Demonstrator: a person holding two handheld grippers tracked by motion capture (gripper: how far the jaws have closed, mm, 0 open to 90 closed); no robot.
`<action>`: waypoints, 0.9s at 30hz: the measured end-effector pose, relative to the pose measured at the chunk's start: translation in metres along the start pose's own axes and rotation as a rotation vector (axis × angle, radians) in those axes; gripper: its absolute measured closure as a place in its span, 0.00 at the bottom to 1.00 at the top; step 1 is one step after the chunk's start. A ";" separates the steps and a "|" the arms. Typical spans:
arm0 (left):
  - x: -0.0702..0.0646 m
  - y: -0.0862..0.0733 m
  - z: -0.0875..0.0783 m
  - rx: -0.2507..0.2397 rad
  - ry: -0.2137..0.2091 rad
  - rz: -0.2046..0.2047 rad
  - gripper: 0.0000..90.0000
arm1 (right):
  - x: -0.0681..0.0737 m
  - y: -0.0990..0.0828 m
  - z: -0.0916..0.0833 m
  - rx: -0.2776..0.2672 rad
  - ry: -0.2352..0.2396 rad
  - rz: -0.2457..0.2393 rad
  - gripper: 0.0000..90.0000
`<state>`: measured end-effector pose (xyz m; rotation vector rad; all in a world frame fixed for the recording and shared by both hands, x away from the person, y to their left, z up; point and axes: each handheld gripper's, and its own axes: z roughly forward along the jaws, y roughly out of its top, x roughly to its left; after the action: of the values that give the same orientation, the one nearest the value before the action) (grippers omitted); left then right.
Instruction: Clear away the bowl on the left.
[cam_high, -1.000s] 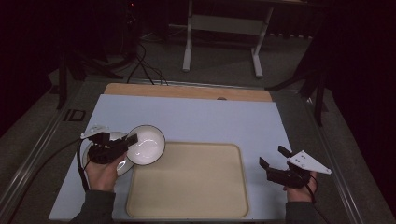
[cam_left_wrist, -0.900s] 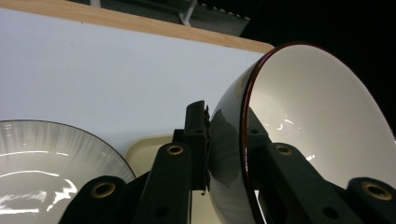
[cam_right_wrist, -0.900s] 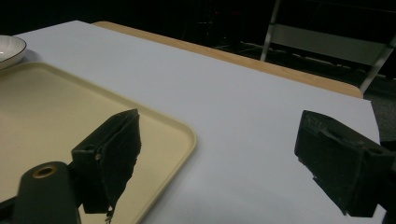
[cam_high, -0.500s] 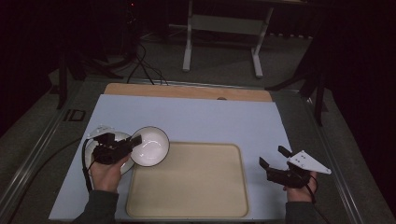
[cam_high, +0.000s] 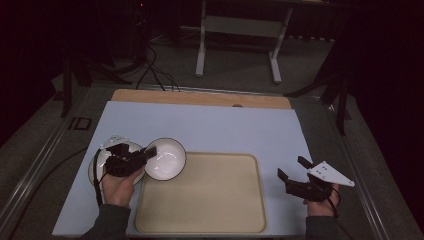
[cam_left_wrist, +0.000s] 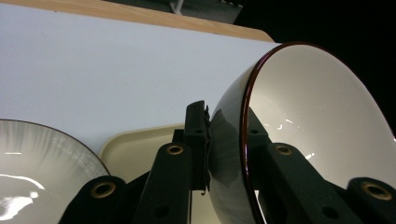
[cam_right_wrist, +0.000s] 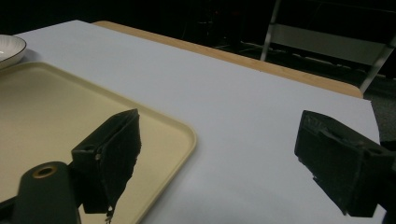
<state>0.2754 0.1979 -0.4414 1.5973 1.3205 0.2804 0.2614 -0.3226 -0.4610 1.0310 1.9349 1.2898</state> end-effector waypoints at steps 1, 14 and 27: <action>-0.001 0.000 0.001 0.002 -0.001 0.001 0.88 | 0.000 0.000 0.000 0.000 0.000 0.000 0.16; -0.007 -0.002 0.007 0.022 -0.017 0.016 0.88 | 0.000 0.000 0.000 0.000 0.000 0.000 0.16; -0.012 -0.005 0.012 0.041 -0.026 0.025 0.88 | 0.000 0.000 0.000 0.000 -0.001 0.002 0.16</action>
<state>0.2766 0.1808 -0.4465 1.6476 1.2944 0.2490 0.2612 -0.3229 -0.4609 1.0334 1.9333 1.2898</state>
